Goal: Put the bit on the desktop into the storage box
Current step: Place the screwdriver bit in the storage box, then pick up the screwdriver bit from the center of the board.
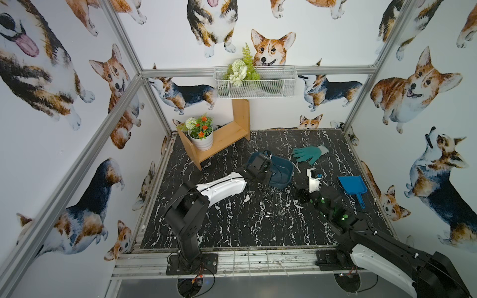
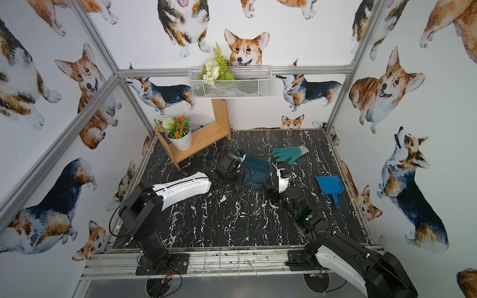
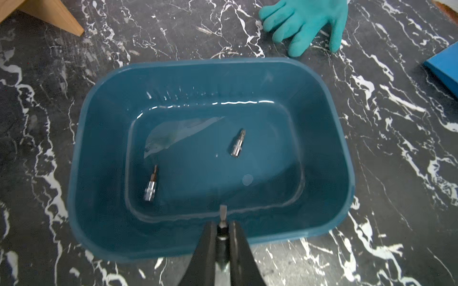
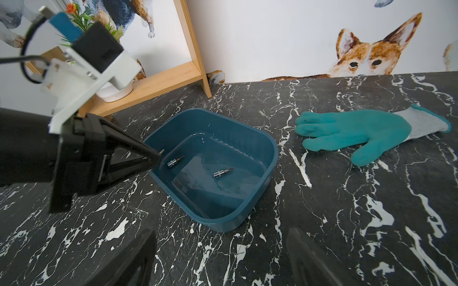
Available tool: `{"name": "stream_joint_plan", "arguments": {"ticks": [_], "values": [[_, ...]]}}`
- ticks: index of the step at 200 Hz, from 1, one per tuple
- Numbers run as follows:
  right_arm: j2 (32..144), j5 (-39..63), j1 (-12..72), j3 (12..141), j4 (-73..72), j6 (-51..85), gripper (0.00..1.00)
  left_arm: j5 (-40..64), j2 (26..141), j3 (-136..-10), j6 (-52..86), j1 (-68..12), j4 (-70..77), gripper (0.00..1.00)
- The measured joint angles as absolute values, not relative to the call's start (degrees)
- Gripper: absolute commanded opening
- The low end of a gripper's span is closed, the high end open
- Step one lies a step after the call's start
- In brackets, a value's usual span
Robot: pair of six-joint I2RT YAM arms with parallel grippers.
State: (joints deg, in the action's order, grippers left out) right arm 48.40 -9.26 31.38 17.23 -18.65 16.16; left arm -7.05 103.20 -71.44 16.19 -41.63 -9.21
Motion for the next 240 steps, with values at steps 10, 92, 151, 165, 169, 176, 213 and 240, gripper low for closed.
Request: {"name": "stream_joint_plan", "arguments": {"ticks": [10,92,151,165,169,176,213,240], "values": [[48.4,-9.3,31.4,17.2,-18.7,16.2,0.88,-6.5,104.7,-73.0,16.0,-40.6,-8.6,0.07],[48.4,-9.5,31.4,17.2,-18.7,16.2,0.88,-1.2,108.3,-74.1,16.4,-35.6,-3.0,0.56],[49.7,-9.0,31.4,17.4,-18.7,16.2,0.87,1.0,96.9,-63.8,19.6,-32.8,2.7,0.84],[50.4,-7.9,31.4,17.6,-18.7,16.2,0.86,1.6,92.7,-59.7,20.2,-32.1,4.2,0.93],[50.8,-7.4,31.4,17.8,-18.7,16.3,0.85,1.7,91.3,-58.4,20.7,-31.8,4.4,0.94],[51.4,-6.9,31.4,18.1,-18.6,16.4,0.84,1.6,89.1,-56.3,21.3,-31.6,5.2,0.99],[56.9,-2.8,32.2,21.6,-16.7,19.3,0.8,1.5,78.1,-44.9,23.1,-29.5,8.1,1.0],[62.0,-1.6,35.9,24.9,-14.1,20.4,0.8,0.1,69.4,-36.4,23.9,-27.6,9.7,1.0]]}}
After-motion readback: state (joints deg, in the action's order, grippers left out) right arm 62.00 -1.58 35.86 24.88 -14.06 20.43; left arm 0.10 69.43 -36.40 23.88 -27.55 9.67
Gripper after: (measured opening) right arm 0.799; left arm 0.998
